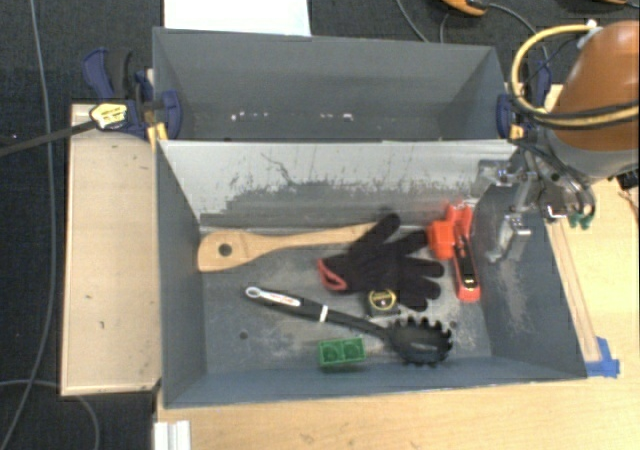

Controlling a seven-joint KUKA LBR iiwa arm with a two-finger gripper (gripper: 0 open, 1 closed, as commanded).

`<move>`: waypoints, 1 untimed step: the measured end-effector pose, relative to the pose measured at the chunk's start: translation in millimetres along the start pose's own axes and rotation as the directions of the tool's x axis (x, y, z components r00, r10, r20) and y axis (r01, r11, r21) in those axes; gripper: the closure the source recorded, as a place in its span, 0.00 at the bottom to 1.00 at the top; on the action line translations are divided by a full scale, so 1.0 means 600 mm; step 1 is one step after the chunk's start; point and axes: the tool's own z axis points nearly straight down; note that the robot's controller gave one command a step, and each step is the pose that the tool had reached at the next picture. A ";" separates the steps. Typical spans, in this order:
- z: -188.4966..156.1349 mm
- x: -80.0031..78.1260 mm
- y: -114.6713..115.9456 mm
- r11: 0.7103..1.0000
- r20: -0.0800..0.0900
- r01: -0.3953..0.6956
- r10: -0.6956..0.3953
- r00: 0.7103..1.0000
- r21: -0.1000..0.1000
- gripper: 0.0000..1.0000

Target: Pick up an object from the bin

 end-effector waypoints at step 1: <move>0.000 0.000 0.000 1.000 0.000 0.000 0.000 1.000 0.000 0.00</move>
Offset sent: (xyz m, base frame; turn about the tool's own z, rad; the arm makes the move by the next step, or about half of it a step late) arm -0.0015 0.0320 -0.0573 0.1435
